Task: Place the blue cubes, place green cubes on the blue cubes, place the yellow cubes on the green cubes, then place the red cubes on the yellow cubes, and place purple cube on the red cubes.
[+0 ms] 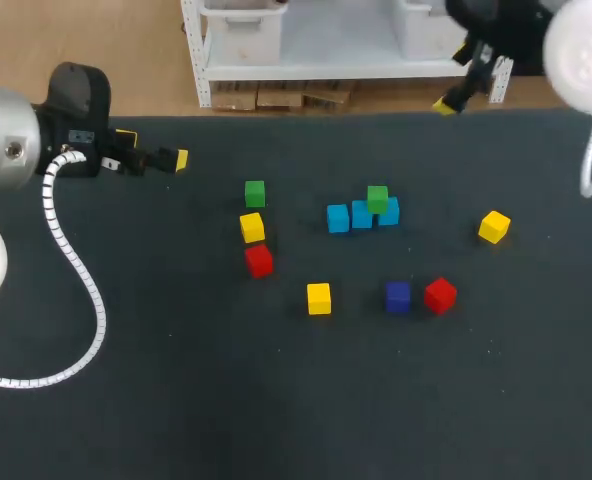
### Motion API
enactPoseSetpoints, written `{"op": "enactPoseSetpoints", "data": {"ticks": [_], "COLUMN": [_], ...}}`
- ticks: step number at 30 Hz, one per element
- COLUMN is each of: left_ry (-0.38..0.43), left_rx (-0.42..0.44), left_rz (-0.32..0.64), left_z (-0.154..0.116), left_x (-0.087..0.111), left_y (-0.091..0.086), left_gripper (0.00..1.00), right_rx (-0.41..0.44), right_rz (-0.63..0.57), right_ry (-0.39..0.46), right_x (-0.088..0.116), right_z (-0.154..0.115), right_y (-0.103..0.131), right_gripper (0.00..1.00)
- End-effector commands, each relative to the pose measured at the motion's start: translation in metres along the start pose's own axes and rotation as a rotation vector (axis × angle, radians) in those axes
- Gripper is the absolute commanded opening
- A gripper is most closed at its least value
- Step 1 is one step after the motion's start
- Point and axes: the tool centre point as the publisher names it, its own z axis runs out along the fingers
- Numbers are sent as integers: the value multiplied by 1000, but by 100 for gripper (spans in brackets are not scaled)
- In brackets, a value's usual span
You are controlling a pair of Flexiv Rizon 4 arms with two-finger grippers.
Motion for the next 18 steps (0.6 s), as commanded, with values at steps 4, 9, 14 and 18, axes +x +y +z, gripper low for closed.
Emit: {"op": "enactPoseSetpoints", "data": {"ticks": [4, 9, 14, 18], "left_ry": [-9, -9, -9, -9], "left_rx": [10, 10, 10, 10], "left_rz": [2, 2, 2, 2], "left_z": [0, 0, 0, 0], "left_x": [2, 2, 2, 2], "left_y": [2, 2, 2, 2], "left_gripper": [100, 100, 100, 100], "right_rx": [115, 137, 145, 152], "right_rz": [68, 111, 139, 161], "right_ry": [-109, -125, -134, -140], "right_x": [18, 30, 41, 48], "right_z": [-24, -29, -33, -37], "right_y": [2, -2, -2, -2], "right_gripper": [100, 100, 100, 100]}}
